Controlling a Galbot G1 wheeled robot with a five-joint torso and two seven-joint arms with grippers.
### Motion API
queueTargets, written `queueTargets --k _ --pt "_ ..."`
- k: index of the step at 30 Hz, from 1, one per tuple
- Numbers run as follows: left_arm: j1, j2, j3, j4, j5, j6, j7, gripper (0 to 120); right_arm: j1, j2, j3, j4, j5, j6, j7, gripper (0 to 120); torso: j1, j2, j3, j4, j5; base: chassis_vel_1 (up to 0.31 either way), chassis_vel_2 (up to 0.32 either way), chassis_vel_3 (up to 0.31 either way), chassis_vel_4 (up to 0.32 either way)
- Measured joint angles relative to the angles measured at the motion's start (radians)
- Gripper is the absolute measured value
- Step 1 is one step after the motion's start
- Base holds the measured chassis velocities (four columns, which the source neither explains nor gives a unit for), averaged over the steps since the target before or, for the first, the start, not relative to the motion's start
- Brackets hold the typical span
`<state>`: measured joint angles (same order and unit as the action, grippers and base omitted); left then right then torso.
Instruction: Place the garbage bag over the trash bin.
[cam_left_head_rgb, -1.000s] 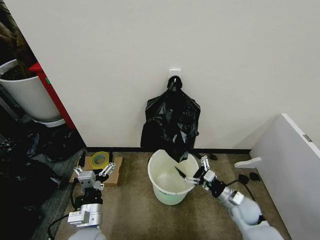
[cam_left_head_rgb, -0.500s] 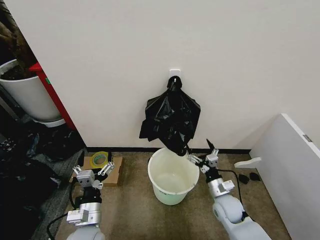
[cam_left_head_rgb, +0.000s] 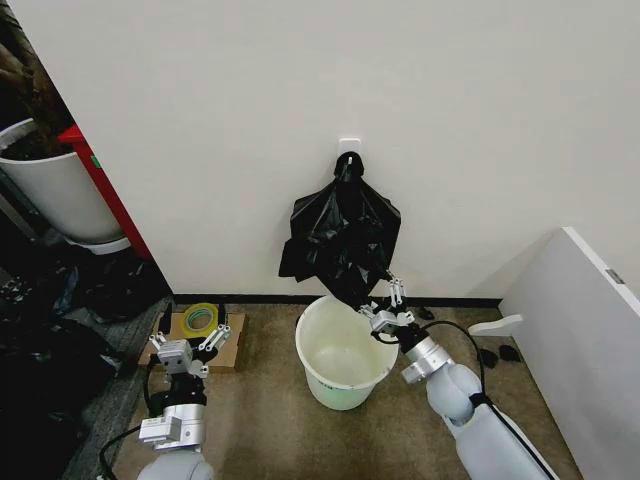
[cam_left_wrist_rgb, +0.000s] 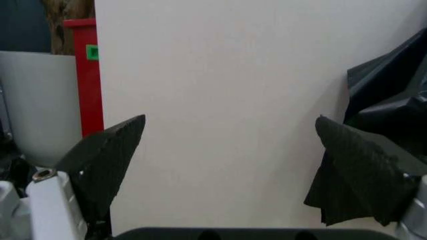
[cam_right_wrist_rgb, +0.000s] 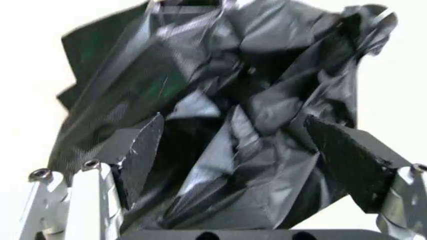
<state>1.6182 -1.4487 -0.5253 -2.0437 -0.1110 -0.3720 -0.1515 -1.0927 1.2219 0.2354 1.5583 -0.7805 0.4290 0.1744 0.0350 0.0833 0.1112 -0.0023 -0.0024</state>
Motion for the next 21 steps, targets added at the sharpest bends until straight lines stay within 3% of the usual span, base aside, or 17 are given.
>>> queueTargets --k 5,14,21 --pt "0.0 -0.006 0.0 0.001 0.002 0.0 -0.002 100 0.026 0.023 0.004 -0.035 -0.092 -0.041 0.012 74 0.0 0.0 0.0 0.0001 0.0 0.0 0.0 0.0 0.0" --pt "0.008 -0.009 -0.002 -0.011 0.004 0.001 -0.009 100 0.031 0.047 0.009 -0.066 -0.188 -0.181 0.085 38 0.0 0.0 0.0 0.0 -0.0001 0.0 0.0 0.0 0.0" --pt "0.011 -0.012 0.001 -0.016 0.008 0.001 -0.016 100 0.024 0.055 0.007 -0.059 -0.151 -0.209 0.141 15 0.0 0.0 0.0 0.0 -0.0001 0.0 0.0 0.0 0.0"
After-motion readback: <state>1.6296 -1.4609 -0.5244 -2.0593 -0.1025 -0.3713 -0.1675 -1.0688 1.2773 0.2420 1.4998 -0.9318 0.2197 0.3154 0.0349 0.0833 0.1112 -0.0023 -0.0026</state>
